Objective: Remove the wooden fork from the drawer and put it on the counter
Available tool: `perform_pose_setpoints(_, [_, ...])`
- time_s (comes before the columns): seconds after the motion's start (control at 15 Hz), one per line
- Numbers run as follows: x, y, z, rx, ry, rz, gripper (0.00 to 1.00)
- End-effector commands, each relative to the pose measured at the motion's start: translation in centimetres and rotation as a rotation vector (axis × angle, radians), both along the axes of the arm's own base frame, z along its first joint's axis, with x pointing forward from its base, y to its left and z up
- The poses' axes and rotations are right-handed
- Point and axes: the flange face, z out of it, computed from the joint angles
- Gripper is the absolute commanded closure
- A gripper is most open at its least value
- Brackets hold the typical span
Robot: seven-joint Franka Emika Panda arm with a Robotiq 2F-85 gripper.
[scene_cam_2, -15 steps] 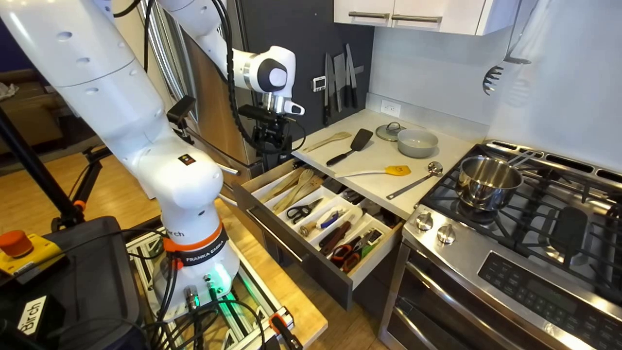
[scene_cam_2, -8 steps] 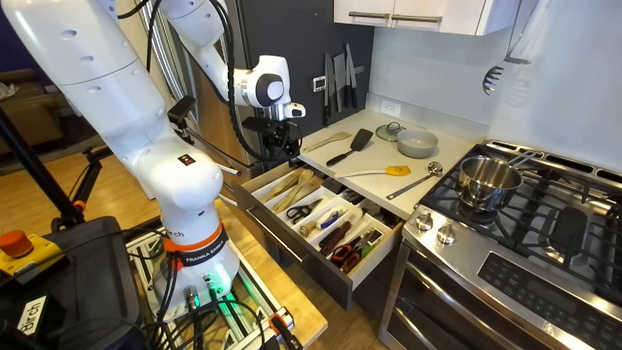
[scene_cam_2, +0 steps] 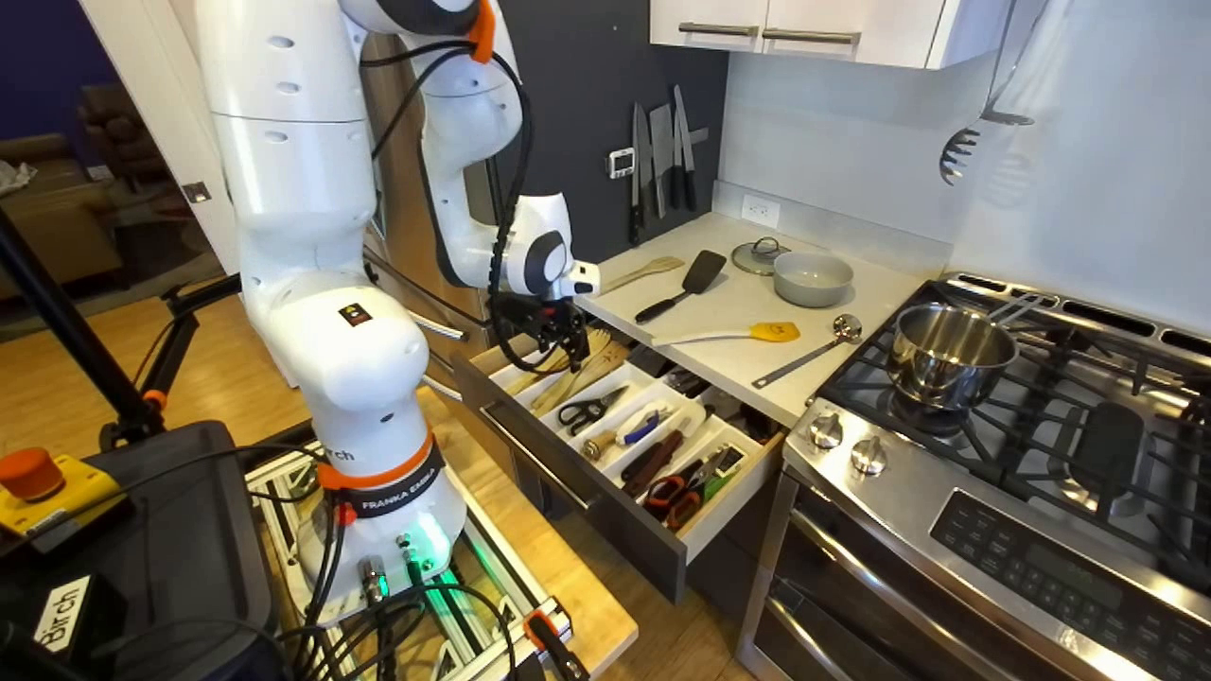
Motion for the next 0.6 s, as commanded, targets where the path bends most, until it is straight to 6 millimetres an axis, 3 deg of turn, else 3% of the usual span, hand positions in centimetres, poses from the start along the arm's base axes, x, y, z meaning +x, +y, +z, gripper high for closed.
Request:
perform_pose_setpoints(0.0, [0.7, 0.5, -6.6, 0.046, 0.065, -0.026, 0.00])
perform_pose_setpoints(0.07, [0.9, 0.7, -7.9, 0.064, 0.087, -0.038, 0.00])
perform_pose_setpoints(0.13, [0.1, 0.4, -4.7, 0.039, 0.055, -0.019, 0.00])
perform_pose_setpoints(0.27, [0.2, 0.5, -6.1, 0.045, 0.078, -0.023, 0.00])
perform_pose_setpoints(0.53, [0.9, 0.9, -5.5, 0.054, 0.016, -0.002, 0.00])
